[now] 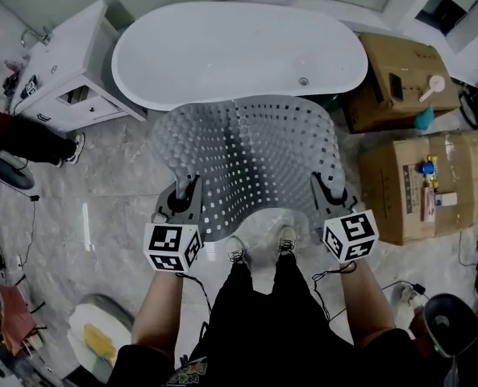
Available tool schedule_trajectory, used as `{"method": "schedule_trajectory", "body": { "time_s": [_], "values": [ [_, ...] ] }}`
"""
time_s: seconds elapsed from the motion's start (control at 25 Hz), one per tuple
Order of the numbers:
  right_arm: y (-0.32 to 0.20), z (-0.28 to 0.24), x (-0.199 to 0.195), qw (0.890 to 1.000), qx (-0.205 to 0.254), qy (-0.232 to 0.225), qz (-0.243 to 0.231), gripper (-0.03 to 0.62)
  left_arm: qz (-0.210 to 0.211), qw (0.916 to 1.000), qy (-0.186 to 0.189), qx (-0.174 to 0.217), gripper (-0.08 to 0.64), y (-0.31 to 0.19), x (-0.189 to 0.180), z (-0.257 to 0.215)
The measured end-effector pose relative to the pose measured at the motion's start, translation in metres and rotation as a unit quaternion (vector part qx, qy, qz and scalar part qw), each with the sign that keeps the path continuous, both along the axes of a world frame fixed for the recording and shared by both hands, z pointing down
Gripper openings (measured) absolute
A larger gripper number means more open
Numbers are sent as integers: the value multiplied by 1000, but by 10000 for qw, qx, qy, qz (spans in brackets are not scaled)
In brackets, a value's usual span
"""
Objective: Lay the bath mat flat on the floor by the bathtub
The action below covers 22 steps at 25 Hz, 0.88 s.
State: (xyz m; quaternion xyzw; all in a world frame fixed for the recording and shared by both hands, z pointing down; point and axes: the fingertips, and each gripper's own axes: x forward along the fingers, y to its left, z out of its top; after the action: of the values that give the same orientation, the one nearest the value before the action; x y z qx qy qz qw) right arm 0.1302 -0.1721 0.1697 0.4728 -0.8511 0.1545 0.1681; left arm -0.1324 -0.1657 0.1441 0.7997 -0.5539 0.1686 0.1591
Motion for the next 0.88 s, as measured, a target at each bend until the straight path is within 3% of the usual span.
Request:
{"method": "schedule_trajectory", "body": {
  "time_s": [0.52, 0.88],
  "values": [
    [-39, 84, 79, 9990, -170, -108, -396, 31, -608, 9977, -211, -222, 37, -23, 64, 76],
    [-66, 154, 84, 9989, -312, -77, -349, 31, -544, 9970, -455, -307, 37, -45, 62, 149]
  ]
}}
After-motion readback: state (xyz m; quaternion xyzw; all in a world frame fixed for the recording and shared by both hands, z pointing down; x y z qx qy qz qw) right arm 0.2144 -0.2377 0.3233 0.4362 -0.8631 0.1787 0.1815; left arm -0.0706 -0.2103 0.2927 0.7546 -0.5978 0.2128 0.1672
